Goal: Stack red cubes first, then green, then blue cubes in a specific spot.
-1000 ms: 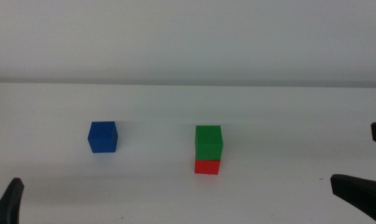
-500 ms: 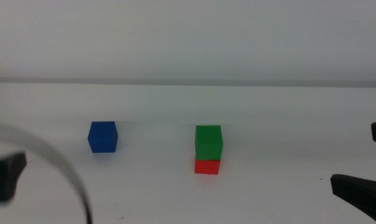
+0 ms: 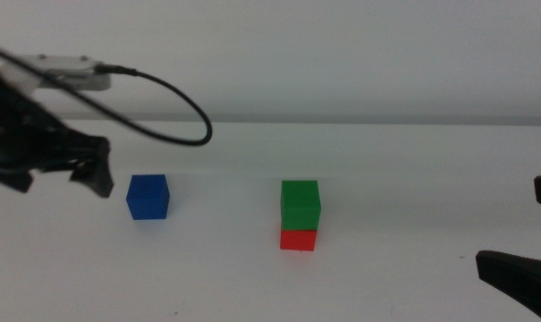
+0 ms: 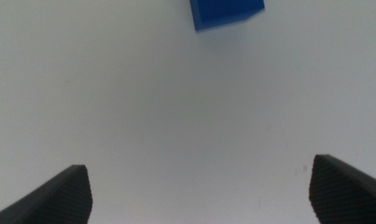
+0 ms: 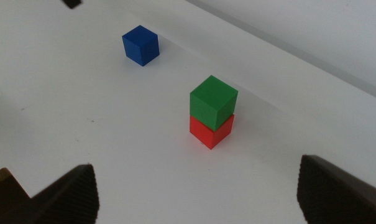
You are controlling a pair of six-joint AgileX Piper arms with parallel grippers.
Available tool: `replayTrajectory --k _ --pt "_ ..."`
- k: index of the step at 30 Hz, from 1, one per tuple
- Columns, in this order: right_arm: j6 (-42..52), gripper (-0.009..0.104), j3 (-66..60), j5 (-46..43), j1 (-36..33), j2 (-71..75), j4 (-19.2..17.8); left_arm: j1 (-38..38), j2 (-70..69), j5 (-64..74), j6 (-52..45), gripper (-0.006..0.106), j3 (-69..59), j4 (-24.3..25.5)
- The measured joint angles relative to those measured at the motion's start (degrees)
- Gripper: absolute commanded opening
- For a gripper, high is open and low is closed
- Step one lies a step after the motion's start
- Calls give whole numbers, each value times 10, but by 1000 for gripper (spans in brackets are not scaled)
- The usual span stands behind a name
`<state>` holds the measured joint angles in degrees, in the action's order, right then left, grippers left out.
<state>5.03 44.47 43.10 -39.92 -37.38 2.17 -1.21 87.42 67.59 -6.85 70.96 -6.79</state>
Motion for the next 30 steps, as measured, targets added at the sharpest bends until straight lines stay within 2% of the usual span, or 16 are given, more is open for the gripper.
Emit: replayTrajectory --k 7,14,30 --pt "-2 85 0 0 0 0 0 -5 83 -32 1 94 38 -47" --pt "-2 85 0 0 0 0 0 -79 169 -30 78 94 109 23" --pt "-2 85 0 0 0 0 0 -94 232 -111 145 94 115 46"
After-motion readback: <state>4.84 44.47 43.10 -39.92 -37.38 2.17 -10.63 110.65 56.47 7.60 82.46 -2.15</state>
